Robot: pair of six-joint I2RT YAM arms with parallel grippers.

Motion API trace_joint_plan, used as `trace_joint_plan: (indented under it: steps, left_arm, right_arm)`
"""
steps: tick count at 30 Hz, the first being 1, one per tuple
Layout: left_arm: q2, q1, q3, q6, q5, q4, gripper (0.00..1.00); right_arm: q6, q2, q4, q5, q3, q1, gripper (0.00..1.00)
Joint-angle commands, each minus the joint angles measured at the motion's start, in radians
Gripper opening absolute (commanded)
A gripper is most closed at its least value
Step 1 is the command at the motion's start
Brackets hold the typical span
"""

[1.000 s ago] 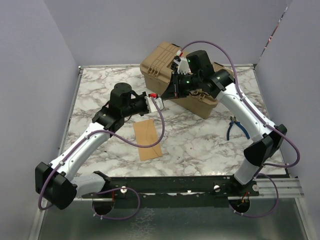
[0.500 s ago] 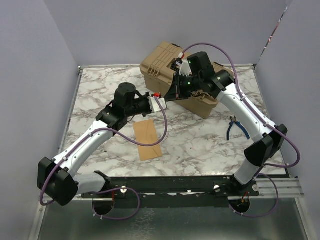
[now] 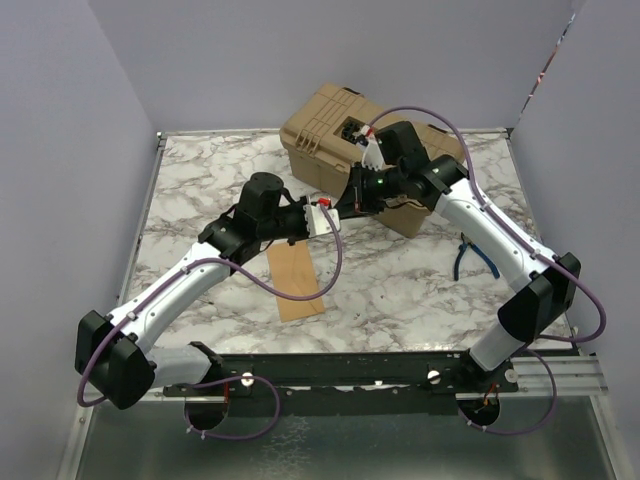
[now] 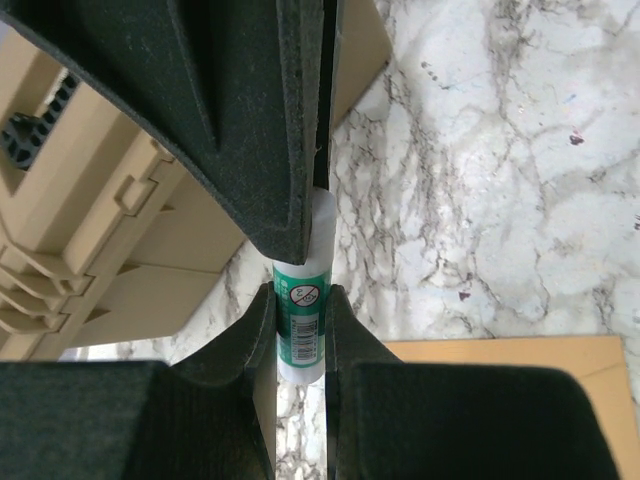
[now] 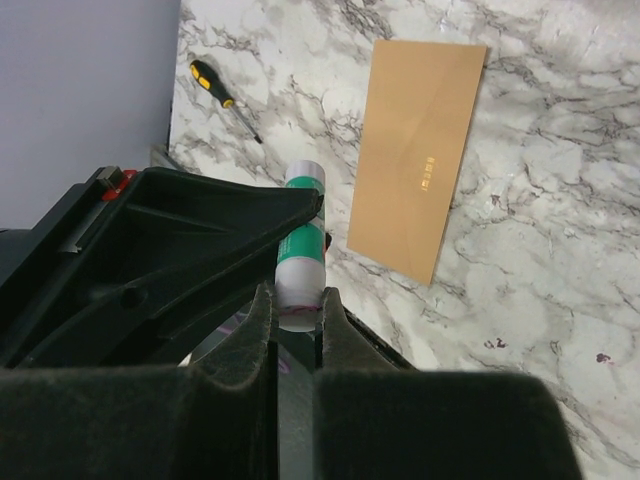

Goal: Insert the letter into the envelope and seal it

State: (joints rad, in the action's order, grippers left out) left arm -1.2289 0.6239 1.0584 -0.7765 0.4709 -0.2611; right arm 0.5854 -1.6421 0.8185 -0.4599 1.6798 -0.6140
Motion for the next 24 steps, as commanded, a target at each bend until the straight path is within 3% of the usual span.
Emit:
trace_joint_plan:
  steps: [1, 11, 17, 24]
  left_arm:
    - [0.034, 0.089, 0.145, -0.033, 0.2, 0.43, 0.0]
    - [0.056, 0.132, 0.165, 0.048, 0.275, 0.481, 0.0]
    - [0.105, 0.13, 0.077, 0.043, 0.153, 0.43, 0.0]
    - [0.231, 0.128, -0.141, 0.165, 0.014, 0.388, 0.0]
  right_arm:
    - [0.075, -0.066, -0.021, -0.071, -0.108, -0.105, 0.0]
    - [0.082, -0.097, -0.017, 0.004, -0.096, -0.175, 0.0]
    - [0.068, -0.049, 0.016, 0.122, -0.079, -0.188, 0.0]
    - [0.036, -0.016, 0.118, 0.215, 0.125, -0.164, 0.0]
